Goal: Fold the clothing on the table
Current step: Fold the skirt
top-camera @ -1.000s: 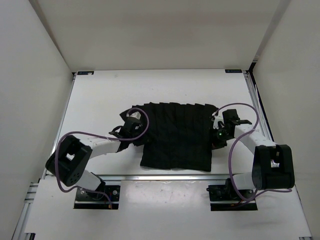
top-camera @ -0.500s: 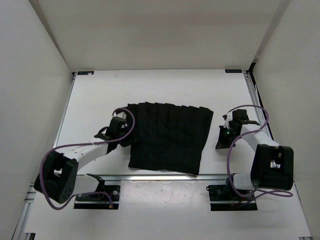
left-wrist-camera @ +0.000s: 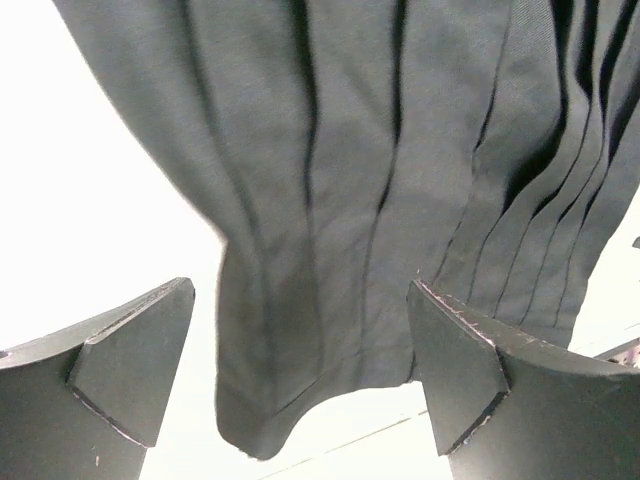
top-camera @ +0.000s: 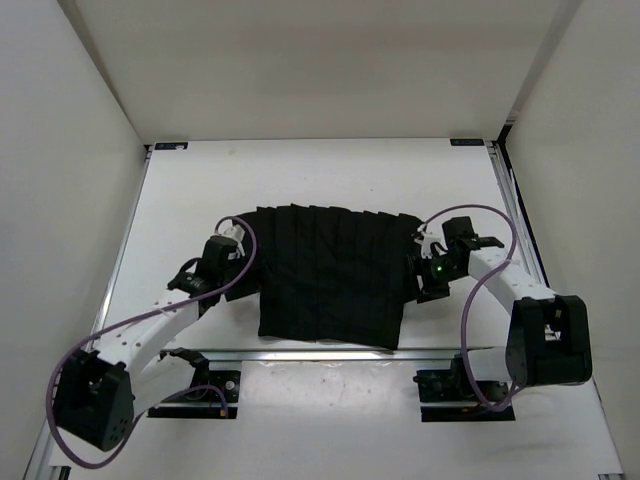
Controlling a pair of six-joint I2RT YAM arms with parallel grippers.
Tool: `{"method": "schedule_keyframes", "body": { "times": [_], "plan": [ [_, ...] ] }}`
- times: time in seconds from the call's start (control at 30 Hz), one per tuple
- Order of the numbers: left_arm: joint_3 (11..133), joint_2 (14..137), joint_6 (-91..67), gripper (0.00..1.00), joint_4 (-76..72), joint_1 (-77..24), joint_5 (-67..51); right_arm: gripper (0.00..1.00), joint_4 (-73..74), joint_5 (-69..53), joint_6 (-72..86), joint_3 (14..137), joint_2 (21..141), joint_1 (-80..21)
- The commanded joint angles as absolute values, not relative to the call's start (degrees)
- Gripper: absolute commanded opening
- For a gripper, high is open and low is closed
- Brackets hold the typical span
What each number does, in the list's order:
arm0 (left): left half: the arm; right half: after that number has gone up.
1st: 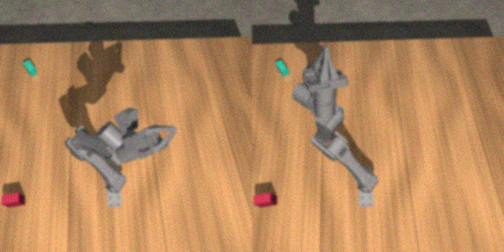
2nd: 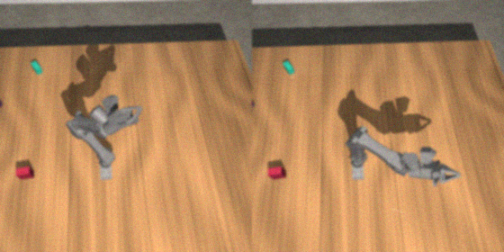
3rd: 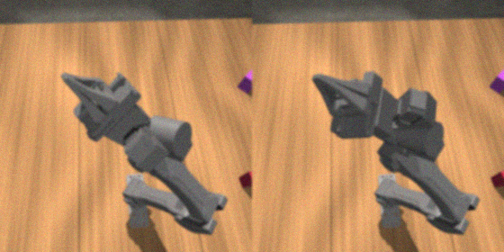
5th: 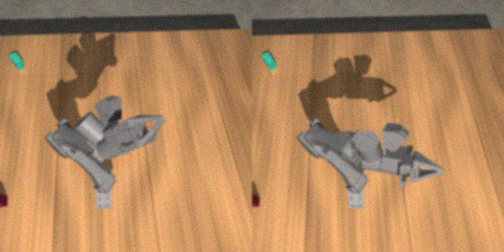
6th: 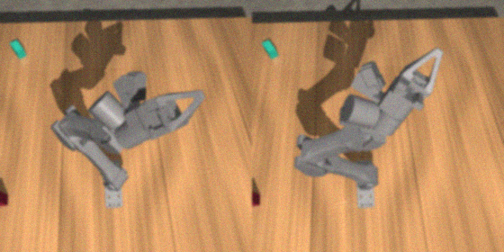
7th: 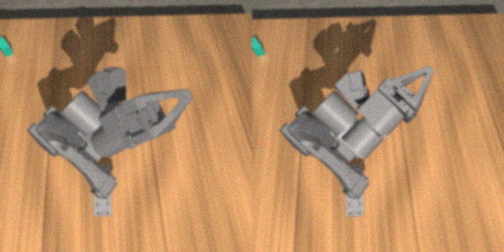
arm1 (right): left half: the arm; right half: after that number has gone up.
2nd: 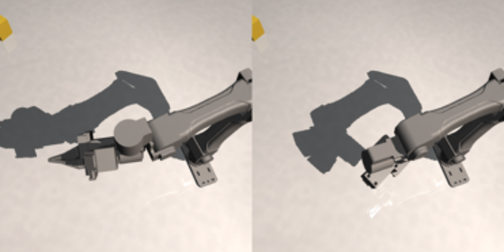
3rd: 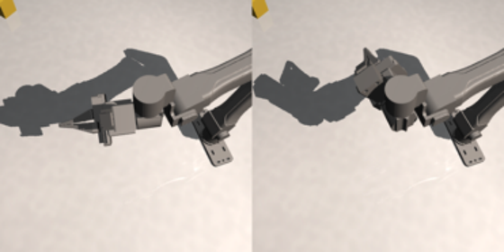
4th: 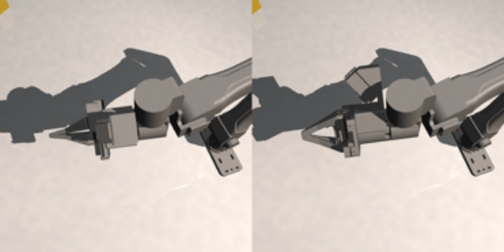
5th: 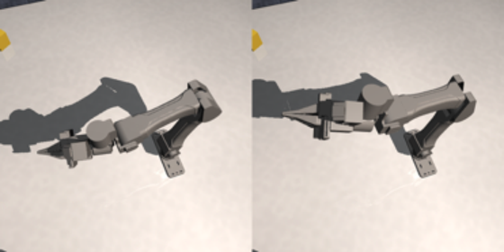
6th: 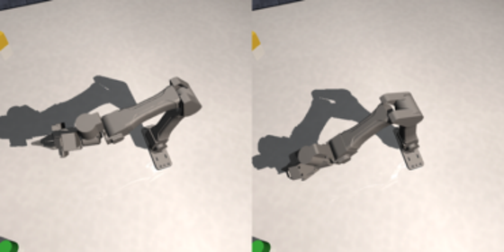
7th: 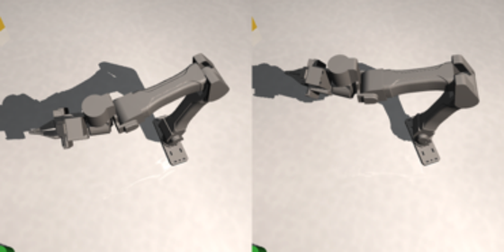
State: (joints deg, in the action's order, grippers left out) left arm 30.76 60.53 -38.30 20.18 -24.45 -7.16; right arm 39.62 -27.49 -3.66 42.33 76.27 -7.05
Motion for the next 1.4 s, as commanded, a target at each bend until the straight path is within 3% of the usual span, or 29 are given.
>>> {"method": "schedule_keyframes", "body": {
  "times": [0.0,0.07,0.2,0.4,0.63,0.73,0.8,0.83,0.9,0.97,1.03,1.1,1.13,1.17,1.2,1.27,1.37],
  "plan": [
    [28.8,56.5,-34.3,0.98,28.8,-21.9,-10.5,0.68,43.7,-30.6,-6.5,44.3,76.7,-9.3],
    [27.1,55.0,-33.8,0.99,29.8,-20.8,-11.7,0.65,43.6,-29.8,-5.5,44.4,76.9,-9.7],
    [25.4,58.3,-33.3,0.98,31.3,-23.0,-13.4,0.73,43.8,-32.4,-5.0,44.6,78.6,-12.0],
    [26.0,60.0,-30.4,0.92,33.5,-23.6,-11.9,0.72,41.4,-32.3,-4.2,42.5,78.0,-14.8],
    [18.6,54.8,-36.0,0.76,25.2,-20.8,-18.1,0.69,40.1,-33.2,-4.7,41.9,79.1,-16.2],
    [15.3,52.7,-41.2,0.66,20.3,-23.8,-19.1,0.64,40.0,-34.7,-5.5,41.5,78.8,-17.2],
    [13.4,51.2,-45.1,0.50,16.7,-24.6,-19.8,0.63,39.6,-35.8,-5.9,41.6,79.2,-18.2],
    [12.1,50.0,-45.9,0.47,15.6,-25.0,-20.1,0.61,39.3,-36.6,-6.4,41.2,79.4,-18.4],
    [10.7,48.3,-48.6,0.26,13.5,-25.0,-20.0,0.52,39.5,-37.4,-6.8,41.7,79.7,-18.4],
    [9.5,45.5,-49.5,0.16,13.6,-23.9,-20.1,0.42,39.3,-38.1,-7.2,41.3,80.5,-17.8],
    [9.0,43.3,-49.6,0.10,15.6,-23.6,-20.6,0.38,39.1,-37.9,-7.1,41.2,79.7,-17.7],
    [8.8,41.0,-49.5,0.10,17.0,-22.5,-20.0,0.41,39.3,-36.0,-6.6,41.2,78.4,-17.1],
    [8.4,39.9,-49.5,0.09,17.7,-21.7,-20.3,0.53,39.9,-35.5,-6.2,41.7,78.1,-15.8],
    [8.1,39.1,-49.5,0.09,17.8,-21.4,-20.4,0.73,40.6,-35.2,-6.1,42.2,77.6,-15.2],
    [8.2,38.2,-49.8,0.08,18.6,-21.2,-20.2,0.86,41.4,-34.3,-5.6,42.8,77.1,-14.0],
    [7.6,36.3,-50.9,0.04,18.6,-21.7,-20.0,0.91,43.4,-33.2,-5.1,44.0,77.3,-12.0],
    [7.5,36.0,-53.1,0.00,16.8,-23.0,-19.3,0.92,45.3,-31.4,-3.8,45.4,79.1,-8.7]
  ]
}}
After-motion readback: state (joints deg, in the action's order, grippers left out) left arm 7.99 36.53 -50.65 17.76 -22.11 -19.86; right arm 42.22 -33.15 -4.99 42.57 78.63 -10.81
